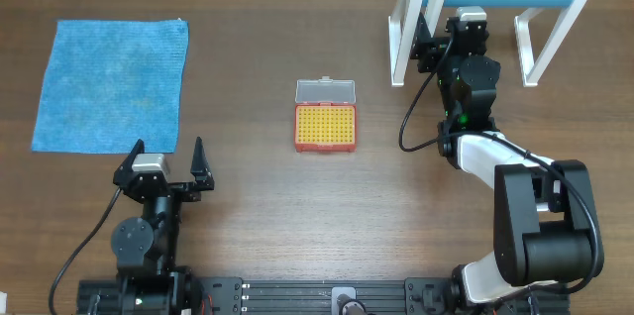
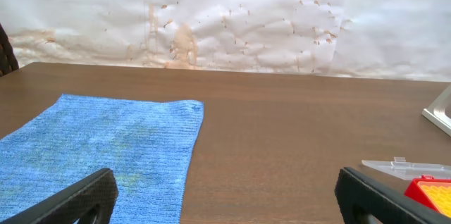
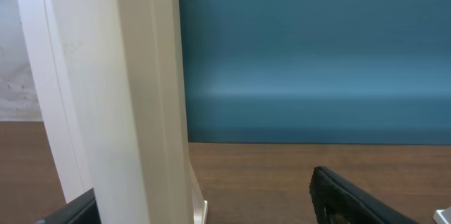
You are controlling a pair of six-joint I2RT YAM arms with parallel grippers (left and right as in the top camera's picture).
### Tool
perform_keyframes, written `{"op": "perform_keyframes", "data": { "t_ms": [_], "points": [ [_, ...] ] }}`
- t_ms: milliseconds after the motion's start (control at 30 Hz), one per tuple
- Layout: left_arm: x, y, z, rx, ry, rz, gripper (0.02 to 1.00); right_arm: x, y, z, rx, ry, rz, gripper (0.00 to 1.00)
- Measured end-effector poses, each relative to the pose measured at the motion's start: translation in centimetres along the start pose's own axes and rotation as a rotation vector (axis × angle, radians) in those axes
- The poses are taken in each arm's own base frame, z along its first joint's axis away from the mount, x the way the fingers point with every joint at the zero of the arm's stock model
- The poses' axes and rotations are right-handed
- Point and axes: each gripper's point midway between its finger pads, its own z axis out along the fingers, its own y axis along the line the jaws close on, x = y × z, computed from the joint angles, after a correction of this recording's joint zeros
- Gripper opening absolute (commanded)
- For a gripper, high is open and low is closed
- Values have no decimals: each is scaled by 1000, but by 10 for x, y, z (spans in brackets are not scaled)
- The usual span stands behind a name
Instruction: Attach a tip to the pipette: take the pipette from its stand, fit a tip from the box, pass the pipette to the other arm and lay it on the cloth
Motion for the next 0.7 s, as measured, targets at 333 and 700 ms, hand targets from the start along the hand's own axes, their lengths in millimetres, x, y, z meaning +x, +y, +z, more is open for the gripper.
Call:
{"op": "perform_keyframes", "data": {
  "t_ms": [333, 700],
  "points": [
    [0, 0, 0, 0, 0, 0, 998, -6, 0, 3, 0, -14, 2, 787],
    [0, 0, 0, 0, 0, 0, 998, -6, 4, 3, -23, -12, 5, 518]
  ]
}}
